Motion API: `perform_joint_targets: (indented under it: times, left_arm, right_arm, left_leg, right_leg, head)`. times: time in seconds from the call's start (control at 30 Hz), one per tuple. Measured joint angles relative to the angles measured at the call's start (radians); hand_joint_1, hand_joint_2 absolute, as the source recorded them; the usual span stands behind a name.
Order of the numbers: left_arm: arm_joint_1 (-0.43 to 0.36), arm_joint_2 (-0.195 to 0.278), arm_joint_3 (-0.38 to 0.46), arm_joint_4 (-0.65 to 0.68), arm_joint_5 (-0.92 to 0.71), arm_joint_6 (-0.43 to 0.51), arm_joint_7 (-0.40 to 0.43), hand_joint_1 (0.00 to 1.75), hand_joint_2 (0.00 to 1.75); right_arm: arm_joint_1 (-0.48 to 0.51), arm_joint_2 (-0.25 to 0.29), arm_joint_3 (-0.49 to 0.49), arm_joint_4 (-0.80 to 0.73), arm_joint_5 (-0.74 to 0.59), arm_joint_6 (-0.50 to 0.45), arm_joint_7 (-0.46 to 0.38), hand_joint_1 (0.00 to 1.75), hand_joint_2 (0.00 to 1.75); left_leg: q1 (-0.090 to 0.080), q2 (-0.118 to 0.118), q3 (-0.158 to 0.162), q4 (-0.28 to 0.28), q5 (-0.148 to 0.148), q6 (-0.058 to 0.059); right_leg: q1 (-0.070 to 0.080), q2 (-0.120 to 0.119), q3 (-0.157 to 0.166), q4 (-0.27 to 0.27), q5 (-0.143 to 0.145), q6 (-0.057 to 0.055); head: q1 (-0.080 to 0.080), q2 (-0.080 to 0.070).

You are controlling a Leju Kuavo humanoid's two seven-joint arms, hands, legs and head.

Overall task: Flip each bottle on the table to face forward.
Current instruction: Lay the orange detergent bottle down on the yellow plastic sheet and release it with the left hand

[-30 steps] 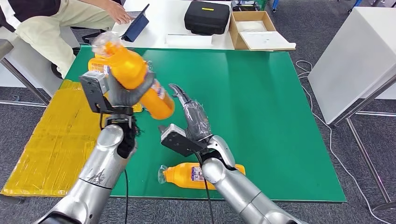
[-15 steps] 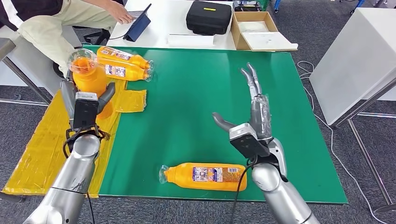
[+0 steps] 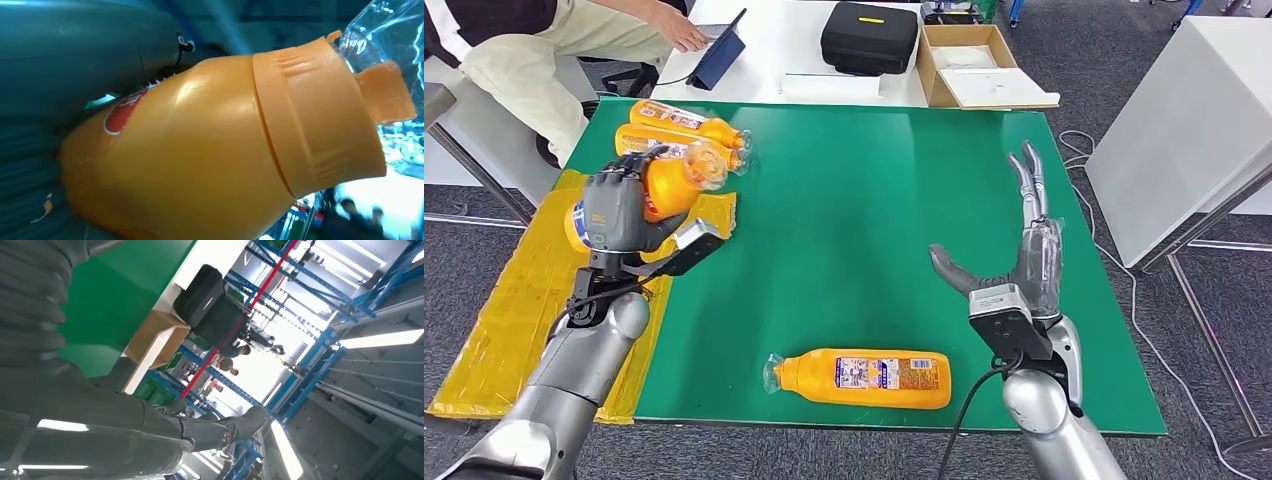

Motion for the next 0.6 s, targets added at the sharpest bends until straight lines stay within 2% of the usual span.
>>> perform_joint_targets:
  times: [0.17,0.6]
  left_arm:
    - [-0.037,0.041,-0.073,0.120,-0.221,-0.039,0.048,1.75,1.75]
    - [-0.055,0.071,-0.137,0.223,-0.250,-0.055,0.056,1.75,1.75]
  right_arm:
    - [0.000,-0.015,-0.011,-0.013,0.011,0.030,0.009,0.00,1.75]
    - [-0.001,-0.024,-0.020,-0.018,0.016,0.036,0.010,0.00,1.75]
  left_leg:
    - [0.000,0.000,0.000,0.000,0.000,0.000]
    - [0.000,0.000,0.000,0.000,0.000,0.000]
  right_leg:
    - [0.000,0.001,0.000,0.000,0.000,0.000]
    - [0.000,0.001,0.000,0.000,0.000,0.000]
  head:
    - [0.000,0.000]
    - [0.000,0.000]
